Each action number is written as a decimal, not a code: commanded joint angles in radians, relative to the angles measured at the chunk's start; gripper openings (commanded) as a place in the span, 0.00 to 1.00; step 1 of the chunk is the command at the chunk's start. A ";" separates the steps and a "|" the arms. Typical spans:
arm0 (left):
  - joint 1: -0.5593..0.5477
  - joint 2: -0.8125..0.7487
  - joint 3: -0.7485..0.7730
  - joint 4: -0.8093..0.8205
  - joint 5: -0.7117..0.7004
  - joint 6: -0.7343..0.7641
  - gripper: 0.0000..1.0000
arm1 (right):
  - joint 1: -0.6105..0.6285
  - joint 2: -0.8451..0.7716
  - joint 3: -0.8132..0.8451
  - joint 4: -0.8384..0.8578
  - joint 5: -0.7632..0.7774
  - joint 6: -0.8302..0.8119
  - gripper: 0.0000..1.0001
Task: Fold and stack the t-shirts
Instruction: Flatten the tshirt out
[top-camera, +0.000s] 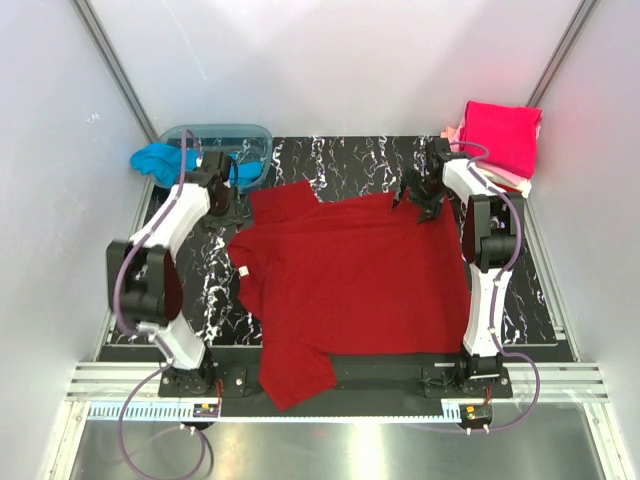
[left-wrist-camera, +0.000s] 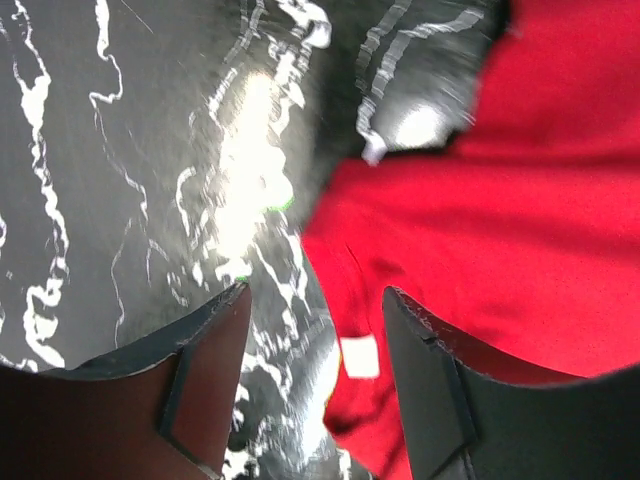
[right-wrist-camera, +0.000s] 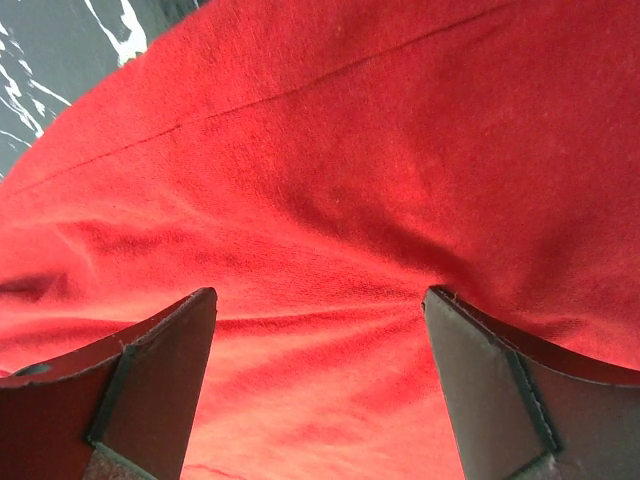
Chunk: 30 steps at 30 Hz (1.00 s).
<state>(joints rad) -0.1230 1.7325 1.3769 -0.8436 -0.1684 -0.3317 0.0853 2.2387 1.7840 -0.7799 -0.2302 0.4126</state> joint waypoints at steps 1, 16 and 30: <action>-0.041 -0.186 -0.040 -0.041 0.010 -0.050 0.60 | 0.013 -0.056 0.035 -0.085 -0.005 -0.037 0.92; -0.089 -0.616 -0.745 0.213 0.276 -0.363 0.56 | 0.189 -0.484 -0.300 -0.075 0.022 0.012 0.95; -0.129 -0.538 -0.888 0.399 0.282 -0.425 0.32 | 0.238 -0.558 -0.552 0.040 -0.008 0.031 0.95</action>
<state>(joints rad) -0.2470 1.1664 0.5148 -0.5308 0.1062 -0.7460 0.3244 1.6932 1.2053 -0.8059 -0.2161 0.4492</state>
